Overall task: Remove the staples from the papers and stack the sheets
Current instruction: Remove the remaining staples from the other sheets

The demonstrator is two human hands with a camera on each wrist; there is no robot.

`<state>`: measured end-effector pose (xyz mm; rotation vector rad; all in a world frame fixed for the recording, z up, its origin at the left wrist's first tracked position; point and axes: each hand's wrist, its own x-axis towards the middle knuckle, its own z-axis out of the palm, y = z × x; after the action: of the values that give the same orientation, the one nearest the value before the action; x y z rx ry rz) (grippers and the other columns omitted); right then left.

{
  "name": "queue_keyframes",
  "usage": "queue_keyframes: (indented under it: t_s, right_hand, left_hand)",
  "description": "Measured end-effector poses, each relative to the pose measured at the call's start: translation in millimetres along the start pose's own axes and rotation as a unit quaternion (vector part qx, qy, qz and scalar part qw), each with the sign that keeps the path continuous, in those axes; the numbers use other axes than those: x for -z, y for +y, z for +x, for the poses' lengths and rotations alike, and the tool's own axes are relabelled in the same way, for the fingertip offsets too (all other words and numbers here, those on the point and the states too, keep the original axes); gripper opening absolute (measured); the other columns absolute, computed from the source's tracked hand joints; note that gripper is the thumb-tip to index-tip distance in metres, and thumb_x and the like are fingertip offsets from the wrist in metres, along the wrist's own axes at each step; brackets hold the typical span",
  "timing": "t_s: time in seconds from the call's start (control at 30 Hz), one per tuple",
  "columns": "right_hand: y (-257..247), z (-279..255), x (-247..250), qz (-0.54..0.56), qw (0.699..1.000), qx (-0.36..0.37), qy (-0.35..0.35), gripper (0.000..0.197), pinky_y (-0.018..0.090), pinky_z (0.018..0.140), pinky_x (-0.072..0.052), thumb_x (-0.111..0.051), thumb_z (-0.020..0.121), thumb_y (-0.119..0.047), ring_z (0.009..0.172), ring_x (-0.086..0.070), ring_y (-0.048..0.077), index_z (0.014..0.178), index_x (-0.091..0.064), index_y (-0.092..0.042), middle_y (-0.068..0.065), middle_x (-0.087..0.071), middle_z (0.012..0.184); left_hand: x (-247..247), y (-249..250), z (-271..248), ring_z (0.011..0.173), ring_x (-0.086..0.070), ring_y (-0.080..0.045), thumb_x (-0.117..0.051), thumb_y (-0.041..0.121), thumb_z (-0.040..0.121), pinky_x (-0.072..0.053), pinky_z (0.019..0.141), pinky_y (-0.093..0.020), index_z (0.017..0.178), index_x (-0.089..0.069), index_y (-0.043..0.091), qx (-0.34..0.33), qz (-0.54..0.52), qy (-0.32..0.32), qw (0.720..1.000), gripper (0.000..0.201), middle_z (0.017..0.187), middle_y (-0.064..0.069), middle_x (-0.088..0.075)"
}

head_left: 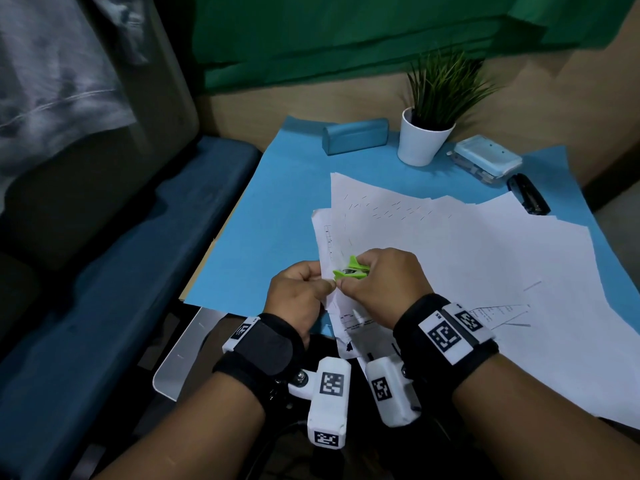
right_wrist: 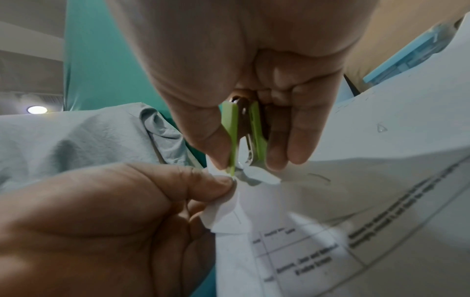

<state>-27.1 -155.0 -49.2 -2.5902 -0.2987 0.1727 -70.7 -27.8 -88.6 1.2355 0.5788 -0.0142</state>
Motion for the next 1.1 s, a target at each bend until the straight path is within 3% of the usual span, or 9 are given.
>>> queue_keyframes:
  t_s: [0.27,0.33,0.4,0.47,0.53,0.67,0.87,1.0,1.1]
  right_hand:
    - [1,6,3,0.036,0.999,-0.011,-0.026,0.038,0.027,0.083,-0.049,-0.075,0.078,-0.041,0.097,-0.063,0.021,0.102,-0.073,-0.012,0.004,-0.071,0.100]
    - [5,8,3,0.056,0.998,-0.018,-0.039,0.037,0.026,0.082,-0.049,-0.076,0.077,-0.038,0.095,-0.064,0.019,0.104,-0.073,-0.013,0.002,-0.071,0.099]
    - [12,11,1,0.122,0.990,-0.043,-0.054,0.022,0.028,0.072,-0.050,-0.079,0.073,-0.031,0.074,-0.063,0.018,0.087,-0.075,-0.013,0.003,-0.070,0.078]
    - [16,13,-1,0.266,0.955,-0.096,-0.087,0.015,0.035,0.064,-0.050,-0.080,0.071,-0.016,0.058,-0.056,0.021,0.073,-0.072,-0.003,0.010,-0.065,0.063]
    - [21,15,-2,0.372,0.911,-0.139,-0.112,0.016,0.041,0.068,-0.052,-0.078,0.071,-0.003,0.061,-0.056,0.025,0.076,-0.069,0.010,0.021,-0.064,0.066]
    - [26,17,-3,0.475,0.850,-0.192,-0.121,0.016,0.039,0.072,-0.054,-0.075,0.074,0.003,0.069,-0.062,0.030,0.084,-0.069,0.014,0.027,-0.068,0.076]
    - [37,24,-2,0.562,0.787,-0.233,-0.103,0.014,0.033,0.064,-0.060,-0.070,0.083,-0.003,0.060,-0.064,0.023,0.091,-0.066,0.007,0.020,-0.065,0.074]
    - [45,26,-3,0.513,0.821,-0.228,-0.101,0.017,0.028,0.061,-0.060,-0.071,0.084,-0.005,0.061,-0.065,0.021,0.092,-0.065,0.009,0.020,-0.065,0.076]
    - [48,28,-1,0.467,0.855,-0.206,-0.088,0.023,0.039,0.073,-0.060,-0.076,0.079,-0.004,0.067,-0.065,0.026,0.094,-0.065,0.011,0.020,-0.066,0.075]
  left_hand:
    - [-1,0,3,0.079,-0.069,-0.034,-0.062,-0.016,0.084,-0.058,0.082,-0.051,0.087,-0.073,0.003,-0.017,0.011,-0.002,1.000,0.022,0.095,-0.030,-0.073]
    - [-1,0,3,0.073,-0.069,-0.032,-0.060,-0.017,0.084,-0.060,0.076,-0.046,0.085,-0.073,0.003,-0.007,0.003,0.000,1.000,0.024,0.089,-0.027,-0.074]
    - [-2,-1,3,0.061,-0.066,-0.027,-0.056,-0.017,0.086,-0.058,0.059,-0.033,0.087,-0.072,0.000,0.018,-0.010,0.002,1.000,0.024,0.079,-0.022,-0.073]
    - [-3,2,2,0.051,-0.061,-0.023,-0.052,-0.018,0.088,-0.049,0.045,-0.024,0.093,-0.069,-0.005,0.050,-0.030,0.005,0.998,0.022,0.076,-0.020,-0.070]
    - [-2,4,6,0.051,-0.060,-0.025,-0.050,-0.018,0.088,-0.046,0.041,-0.022,0.096,-0.067,-0.008,0.075,-0.049,0.012,0.996,0.021,0.079,-0.022,-0.069]
    - [-4,8,11,0.078,-0.062,-0.035,-0.052,-0.017,0.087,-0.055,0.064,-0.036,0.108,-0.063,-0.014,0.103,-0.074,0.011,0.992,0.024,0.087,-0.025,-0.071]
    - [-1,9,14,0.074,-0.073,-0.036,-0.047,-0.020,0.087,-0.064,0.067,-0.043,0.109,-0.063,-0.016,0.122,-0.105,0.021,0.987,0.027,0.092,-0.028,-0.073]
    - [-2,8,15,0.060,-0.064,-0.027,-0.051,-0.015,0.088,-0.059,0.054,-0.031,0.084,-0.063,0.001,0.117,-0.051,0.027,0.991,0.020,0.077,-0.017,-0.070]
    - [-5,15,13,0.044,-0.052,-0.020,-0.061,-0.002,0.089,-0.042,0.040,-0.023,0.086,-0.059,0.004,0.115,0.011,0.016,0.993,0.007,0.071,-0.013,-0.062]
